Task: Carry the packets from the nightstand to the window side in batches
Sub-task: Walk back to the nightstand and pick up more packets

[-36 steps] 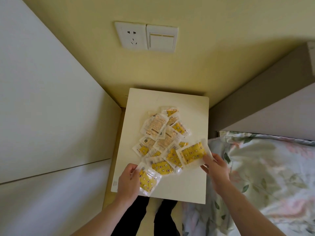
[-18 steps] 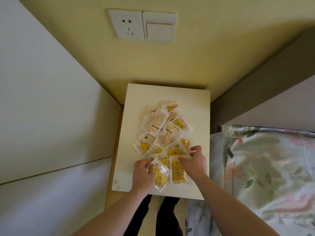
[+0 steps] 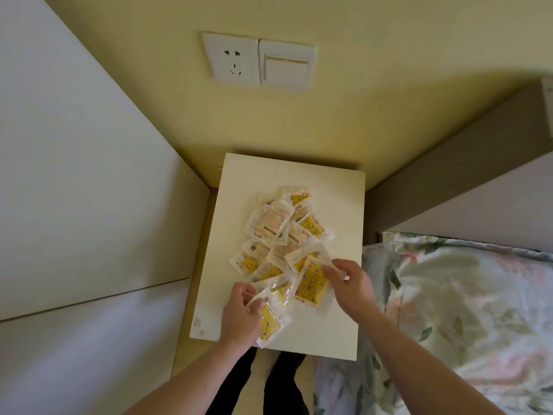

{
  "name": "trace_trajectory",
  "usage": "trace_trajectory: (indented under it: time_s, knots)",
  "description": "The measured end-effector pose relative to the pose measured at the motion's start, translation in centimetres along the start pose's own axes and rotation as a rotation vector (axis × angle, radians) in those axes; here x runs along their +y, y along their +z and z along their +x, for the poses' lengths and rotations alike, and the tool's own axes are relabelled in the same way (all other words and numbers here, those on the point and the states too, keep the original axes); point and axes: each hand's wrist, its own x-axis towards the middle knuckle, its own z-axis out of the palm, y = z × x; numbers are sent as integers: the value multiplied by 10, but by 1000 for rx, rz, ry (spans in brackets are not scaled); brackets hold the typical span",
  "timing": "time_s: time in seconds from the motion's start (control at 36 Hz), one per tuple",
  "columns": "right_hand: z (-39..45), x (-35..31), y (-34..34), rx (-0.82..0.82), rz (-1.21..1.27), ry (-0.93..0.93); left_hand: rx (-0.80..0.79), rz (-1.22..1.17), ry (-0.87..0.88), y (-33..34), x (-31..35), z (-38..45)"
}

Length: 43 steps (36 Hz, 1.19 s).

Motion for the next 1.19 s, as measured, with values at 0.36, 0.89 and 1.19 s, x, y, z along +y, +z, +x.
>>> trace_trajectory:
  time_s: [0.36,0.89,1.19]
  knots:
    - [32,-46,65,12,155,227,-114,116,132,-74,0,1]
    - [-104,-78,-10,226,177,-57,-86,244,268,-138,54,-47]
    - [-208,-93,-46,408,176,-115,-102,385,526,-182,104,-90]
